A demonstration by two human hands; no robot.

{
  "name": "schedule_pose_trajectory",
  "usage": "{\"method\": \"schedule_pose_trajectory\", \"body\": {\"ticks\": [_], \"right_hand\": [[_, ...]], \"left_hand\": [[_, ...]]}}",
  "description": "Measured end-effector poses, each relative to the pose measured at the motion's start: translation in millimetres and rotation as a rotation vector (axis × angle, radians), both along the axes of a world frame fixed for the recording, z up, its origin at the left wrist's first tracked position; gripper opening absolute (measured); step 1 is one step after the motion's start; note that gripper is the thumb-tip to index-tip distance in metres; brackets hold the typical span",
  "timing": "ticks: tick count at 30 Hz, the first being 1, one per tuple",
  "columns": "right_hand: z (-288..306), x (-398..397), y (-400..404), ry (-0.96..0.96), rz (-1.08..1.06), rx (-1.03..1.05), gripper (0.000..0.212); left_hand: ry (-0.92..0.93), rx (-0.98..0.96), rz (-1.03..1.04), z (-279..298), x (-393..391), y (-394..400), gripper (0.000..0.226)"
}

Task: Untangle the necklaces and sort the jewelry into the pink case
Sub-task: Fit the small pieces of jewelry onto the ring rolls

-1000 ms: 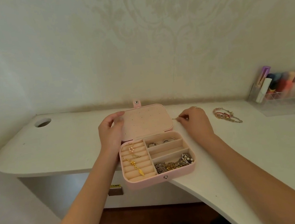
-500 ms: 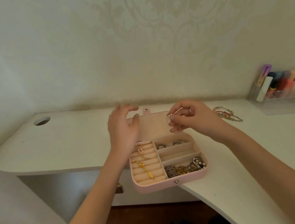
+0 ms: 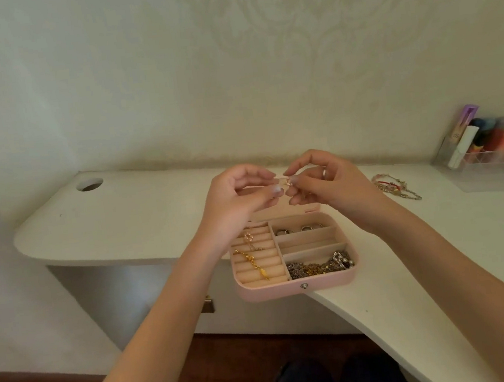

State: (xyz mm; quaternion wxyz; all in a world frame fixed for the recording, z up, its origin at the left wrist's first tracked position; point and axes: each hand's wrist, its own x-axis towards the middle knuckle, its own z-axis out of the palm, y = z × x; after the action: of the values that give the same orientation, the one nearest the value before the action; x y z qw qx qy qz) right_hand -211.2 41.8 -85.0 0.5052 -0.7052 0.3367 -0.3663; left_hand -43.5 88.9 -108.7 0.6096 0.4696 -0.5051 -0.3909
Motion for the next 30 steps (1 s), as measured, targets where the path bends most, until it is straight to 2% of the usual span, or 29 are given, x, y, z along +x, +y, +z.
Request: {"method": "schedule_pose_trajectory", "body": {"ticks": [7,13,15,18,20,24,30], "right_hand": [[-2.1,6.9,14.2,0.048,0.003,-0.121,0.015],[-8.4,17.1,20.4,0.068,-0.199,-0.186,0.003],[-11.0,19.0,23.4,0.068,-0.245,-0.108,0.003],[-12.2,21.6,31.1,-0.069,-0.220,0.159,0.011],[-13.3,22.1,36.2,-0.075,-0.200,0.234,0.012],[-17.2,25.0,41.1,-0.017,-0.178,0.255,0.005],[-27.7,29.0,40.4,0.074,-0.181,0.184,0.015]], "left_hand": [[0.082,0.006,0.042,3.3,7.7,11.1,0.012],[-0.044,-0.005,0.038,4.4,11.0,13.1,0.016],[-0.129,-0.032,0.045,2.6,12.0,12.2,0.018],[-0.303,-0.080,0.057,-1.6,15.5,10.4,0.017],[-0.412,-0.110,0.050,-5.0,17.9,10.8,0.019],[-0.562,-0.104,0.004,-10.5,27.3,12.0,0.021],[-0.634,-0.020,-0.034,-15.8,39.0,6.6,0.014]]}}
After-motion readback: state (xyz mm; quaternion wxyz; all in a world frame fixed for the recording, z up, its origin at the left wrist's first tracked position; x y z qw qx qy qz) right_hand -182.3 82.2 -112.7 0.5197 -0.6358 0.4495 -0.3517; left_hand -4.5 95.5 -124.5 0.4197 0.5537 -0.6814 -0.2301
